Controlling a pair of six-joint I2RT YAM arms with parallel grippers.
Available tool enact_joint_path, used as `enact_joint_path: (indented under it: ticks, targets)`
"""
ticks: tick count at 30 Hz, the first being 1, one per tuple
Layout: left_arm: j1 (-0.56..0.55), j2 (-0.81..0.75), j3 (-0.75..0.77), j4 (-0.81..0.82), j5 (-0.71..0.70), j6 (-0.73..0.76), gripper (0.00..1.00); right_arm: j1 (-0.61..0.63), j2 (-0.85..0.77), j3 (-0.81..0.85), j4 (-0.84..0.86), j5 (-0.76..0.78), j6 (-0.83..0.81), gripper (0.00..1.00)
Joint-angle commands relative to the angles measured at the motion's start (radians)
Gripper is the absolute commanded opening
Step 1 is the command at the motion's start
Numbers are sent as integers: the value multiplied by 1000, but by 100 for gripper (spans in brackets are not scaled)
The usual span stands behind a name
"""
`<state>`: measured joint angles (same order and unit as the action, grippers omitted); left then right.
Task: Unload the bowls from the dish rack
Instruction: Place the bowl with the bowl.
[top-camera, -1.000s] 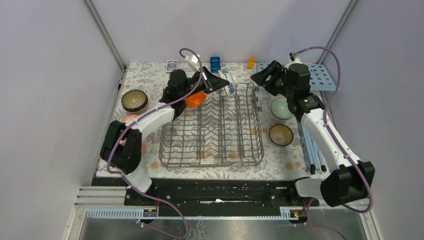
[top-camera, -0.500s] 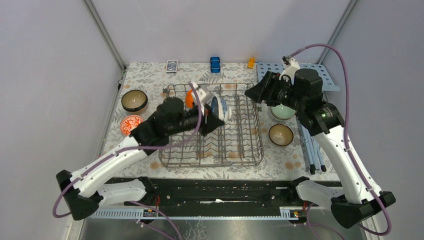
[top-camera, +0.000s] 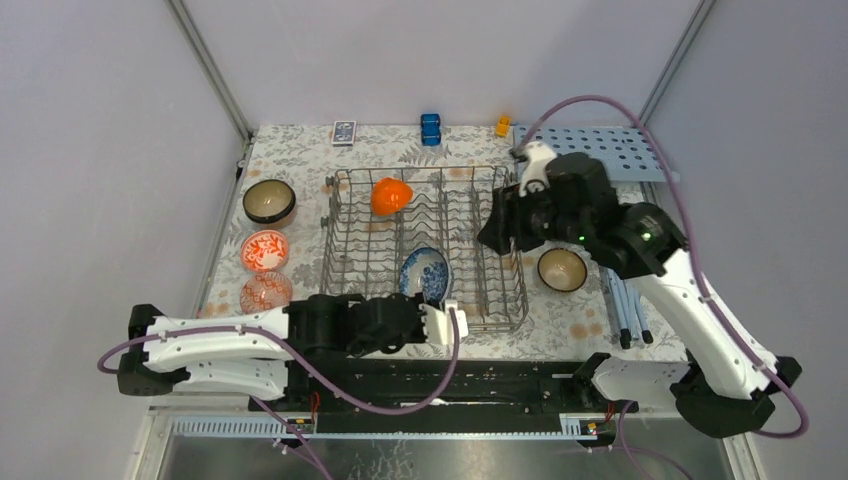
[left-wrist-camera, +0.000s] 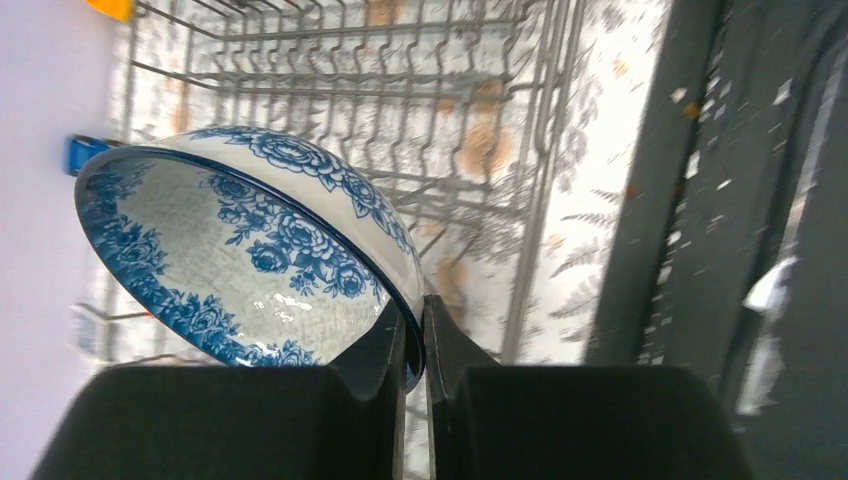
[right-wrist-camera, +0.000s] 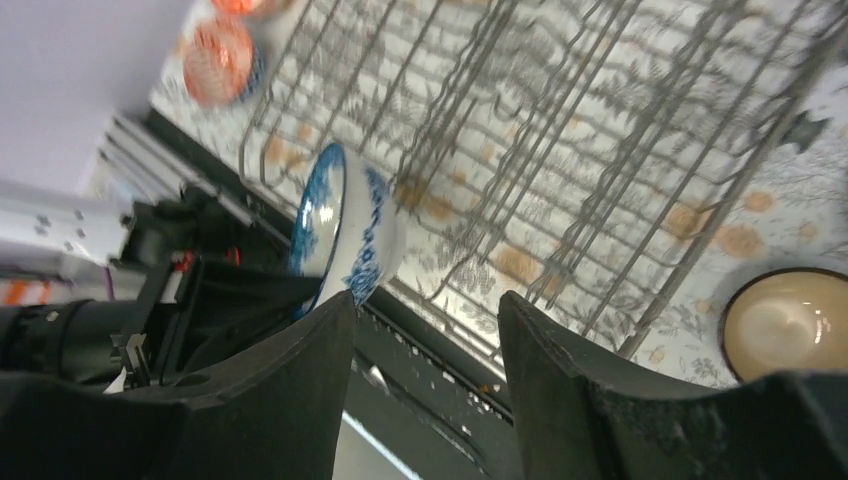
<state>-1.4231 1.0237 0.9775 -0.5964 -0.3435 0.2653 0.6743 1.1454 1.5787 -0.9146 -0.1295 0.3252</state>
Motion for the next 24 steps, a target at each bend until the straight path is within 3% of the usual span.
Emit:
enact_joint_path:
  ticks: [1,6,13,24]
  targets:
    - [-43,16,-12,53,-191,298,0,158,61,-24,-32,122,-30,61]
    - [-84,12,-56,50,-212,457,0,291,143,-10,13,238,-8,59]
    - [-116,14,-65,-43,-200,536,0,394,251,59,-2,356,-14,55]
    - [-196,43,-36,-186,-205,574,0,431,310,59,-36,406,-40,49]
